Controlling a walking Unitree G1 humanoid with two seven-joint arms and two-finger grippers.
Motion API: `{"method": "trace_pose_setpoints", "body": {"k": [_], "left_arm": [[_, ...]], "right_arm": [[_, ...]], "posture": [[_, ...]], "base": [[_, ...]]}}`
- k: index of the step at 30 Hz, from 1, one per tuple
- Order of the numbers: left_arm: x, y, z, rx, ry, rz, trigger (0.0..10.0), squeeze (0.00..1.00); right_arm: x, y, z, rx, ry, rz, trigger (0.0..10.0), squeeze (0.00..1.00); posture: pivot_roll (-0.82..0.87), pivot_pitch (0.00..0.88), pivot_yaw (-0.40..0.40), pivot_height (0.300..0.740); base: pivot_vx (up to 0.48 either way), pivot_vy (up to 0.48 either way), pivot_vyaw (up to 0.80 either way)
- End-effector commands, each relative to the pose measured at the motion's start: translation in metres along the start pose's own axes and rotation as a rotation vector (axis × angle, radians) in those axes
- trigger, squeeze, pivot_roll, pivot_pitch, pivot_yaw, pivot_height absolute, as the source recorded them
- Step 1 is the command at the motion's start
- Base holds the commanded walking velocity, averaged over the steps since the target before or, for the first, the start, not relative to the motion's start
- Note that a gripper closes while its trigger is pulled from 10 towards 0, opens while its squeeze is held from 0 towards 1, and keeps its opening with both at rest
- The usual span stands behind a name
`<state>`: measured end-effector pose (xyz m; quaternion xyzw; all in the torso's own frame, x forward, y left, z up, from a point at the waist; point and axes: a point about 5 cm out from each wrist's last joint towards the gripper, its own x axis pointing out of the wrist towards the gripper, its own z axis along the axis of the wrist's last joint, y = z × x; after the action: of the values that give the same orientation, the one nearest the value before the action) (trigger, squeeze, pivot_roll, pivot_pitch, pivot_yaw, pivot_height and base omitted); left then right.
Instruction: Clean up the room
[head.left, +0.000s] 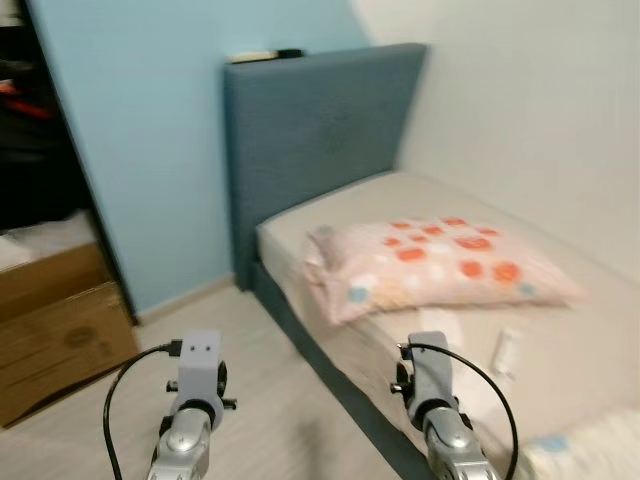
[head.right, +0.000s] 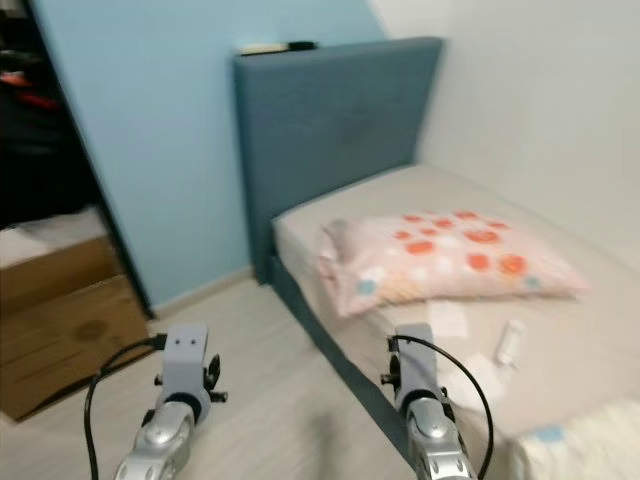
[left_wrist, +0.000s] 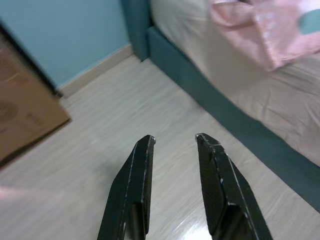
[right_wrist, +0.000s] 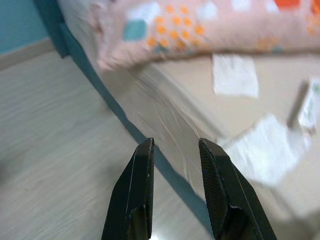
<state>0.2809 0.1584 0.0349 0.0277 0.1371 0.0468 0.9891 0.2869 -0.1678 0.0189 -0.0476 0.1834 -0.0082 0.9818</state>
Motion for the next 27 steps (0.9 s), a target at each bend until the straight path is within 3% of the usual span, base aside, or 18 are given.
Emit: {"method": "trace_pose_setpoints", "body": {"k": [1,27], "left_arm": [[-0.0008,0.0000,-0.0034,0.014,0.011,-0.006,10.0,0.00],[0.0011,0.0013,-0.0003,0.023,0.000,-0.008,10.0,0.00]], "right_arm": [[-0.0010,-0.0013,-0.0025,0.014,0.005,-0.007,10.0,0.00],[-0.0004,0.0002,-0.0024,0.024,0.005,-0.012,10.0,0.00]], "posture": [[0.00,0.053,-0.034,0.740],[0.00,0.062,-0.027,0.740]], "base": [[0.000,0.000,-0.80],[0.000,0.000,-0.80]]}}
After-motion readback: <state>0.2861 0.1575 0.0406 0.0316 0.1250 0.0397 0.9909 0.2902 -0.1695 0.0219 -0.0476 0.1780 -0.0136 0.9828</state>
